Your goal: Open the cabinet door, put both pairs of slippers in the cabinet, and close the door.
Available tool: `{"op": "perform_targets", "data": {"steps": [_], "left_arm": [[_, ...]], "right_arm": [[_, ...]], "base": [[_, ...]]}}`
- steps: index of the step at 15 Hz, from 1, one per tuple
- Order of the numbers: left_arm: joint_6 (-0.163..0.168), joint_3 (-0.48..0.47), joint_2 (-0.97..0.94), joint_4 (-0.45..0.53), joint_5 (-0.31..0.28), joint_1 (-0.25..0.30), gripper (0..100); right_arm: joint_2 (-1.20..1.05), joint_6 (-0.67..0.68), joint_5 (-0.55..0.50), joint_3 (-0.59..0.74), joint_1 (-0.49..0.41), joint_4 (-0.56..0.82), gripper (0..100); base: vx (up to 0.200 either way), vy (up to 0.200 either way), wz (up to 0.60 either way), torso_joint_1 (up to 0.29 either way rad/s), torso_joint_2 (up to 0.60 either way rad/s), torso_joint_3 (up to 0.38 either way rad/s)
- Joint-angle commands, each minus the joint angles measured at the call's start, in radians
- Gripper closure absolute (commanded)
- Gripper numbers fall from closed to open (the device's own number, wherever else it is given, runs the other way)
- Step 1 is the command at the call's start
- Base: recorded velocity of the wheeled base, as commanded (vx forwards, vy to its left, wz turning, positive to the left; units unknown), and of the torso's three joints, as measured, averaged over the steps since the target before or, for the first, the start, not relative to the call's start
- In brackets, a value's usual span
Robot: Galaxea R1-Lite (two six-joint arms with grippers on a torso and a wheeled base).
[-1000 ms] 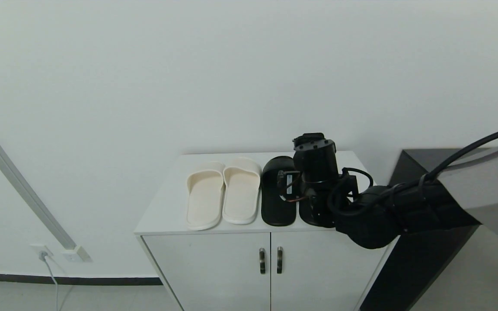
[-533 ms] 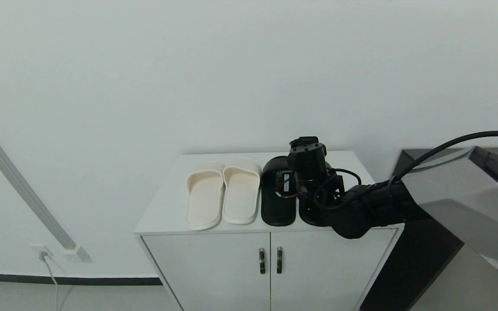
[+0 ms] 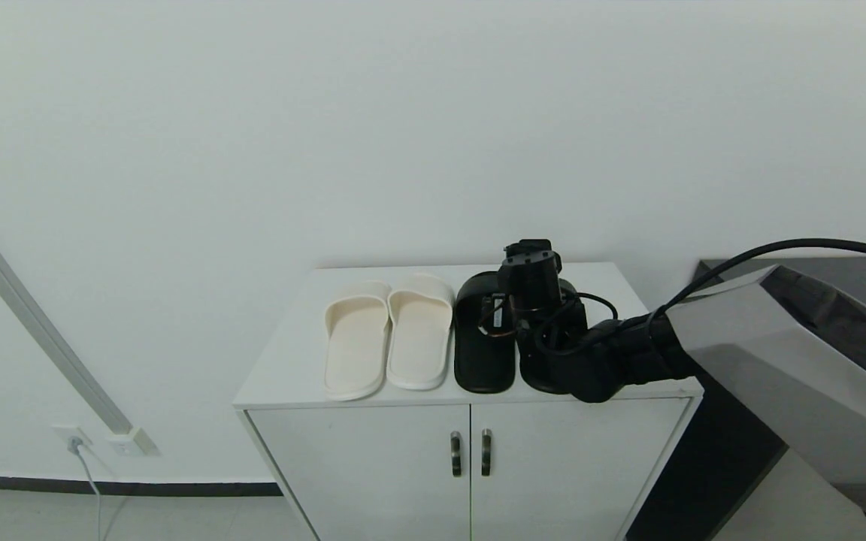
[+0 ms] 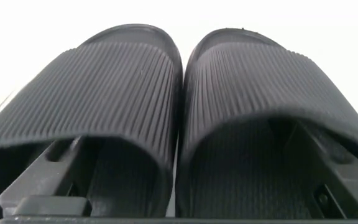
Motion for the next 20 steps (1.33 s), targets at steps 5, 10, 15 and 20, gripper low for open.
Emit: {"op": "perform_targets", "data": {"steps": [5,10,15,20], "left_arm": [[0.0,0.0,0.001,0.0,0.001,0.0,100],[0.0,0.0,0.001,0.0,0.001,0.0,100],[-0.002,0.0,0.001,0.0,0.001,0.0,100],[-0.002,-0.002,0.001,0.0,0.001,0.0,100]], "right_arm": [[0.023,0.0,0.0,-0.028,-0.009,-0.001,100],[0.018,-0.003,-0.005,-0.025,-0.004,-0.001,100],[-0.103,-0.019,-0.002,0.099,0.014,-0.008,100],[-0.385,-0.043,0.124,0.4,0.094,-0.019,100]], "base": [[0.0,0.0,0.0,0.0,0.0,0.0],[0.0,0.0,0.0,0.0,0.0,0.0],[0.0,0.0,0.0,0.0,0.0,0.0],[0.0,0.0,0.0,0.0,0.0,0.0]]}}
